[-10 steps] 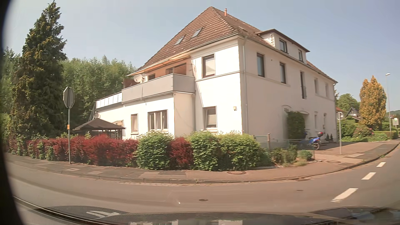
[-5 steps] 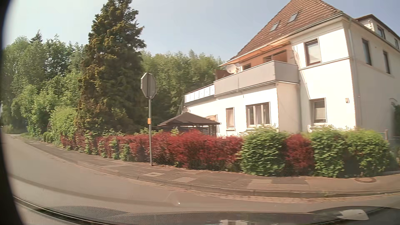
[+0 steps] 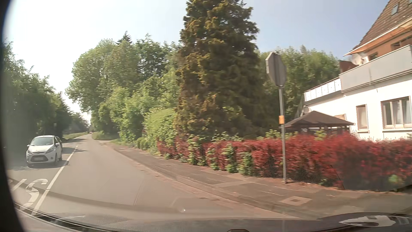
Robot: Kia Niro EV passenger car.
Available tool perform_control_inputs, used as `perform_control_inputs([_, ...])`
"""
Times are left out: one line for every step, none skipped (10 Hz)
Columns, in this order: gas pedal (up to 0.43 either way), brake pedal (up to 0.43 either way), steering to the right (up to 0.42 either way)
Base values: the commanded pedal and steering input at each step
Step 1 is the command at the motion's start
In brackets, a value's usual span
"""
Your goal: Follow the waypoints while adhering to traffic rules and regulations
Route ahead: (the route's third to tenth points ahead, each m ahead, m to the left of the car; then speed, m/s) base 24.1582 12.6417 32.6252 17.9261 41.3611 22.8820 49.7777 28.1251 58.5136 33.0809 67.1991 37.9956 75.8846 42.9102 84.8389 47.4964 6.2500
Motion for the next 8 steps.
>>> perform_control_inputs([0.390,0.000,-0.458])
perform_control_inputs([0.390,0.000,-0.380])
perform_control_inputs([0.390,0.000,-0.305])
perform_control_inputs([0.390,0.000,-0.229])
perform_control_inputs([0.390,0.000,-0.193])
perform_control_inputs([0.390,0.000,-0.158])
perform_control_inputs([0.390,0.000,-0.127])
perform_control_inputs([0.390,0.000,-0.108])
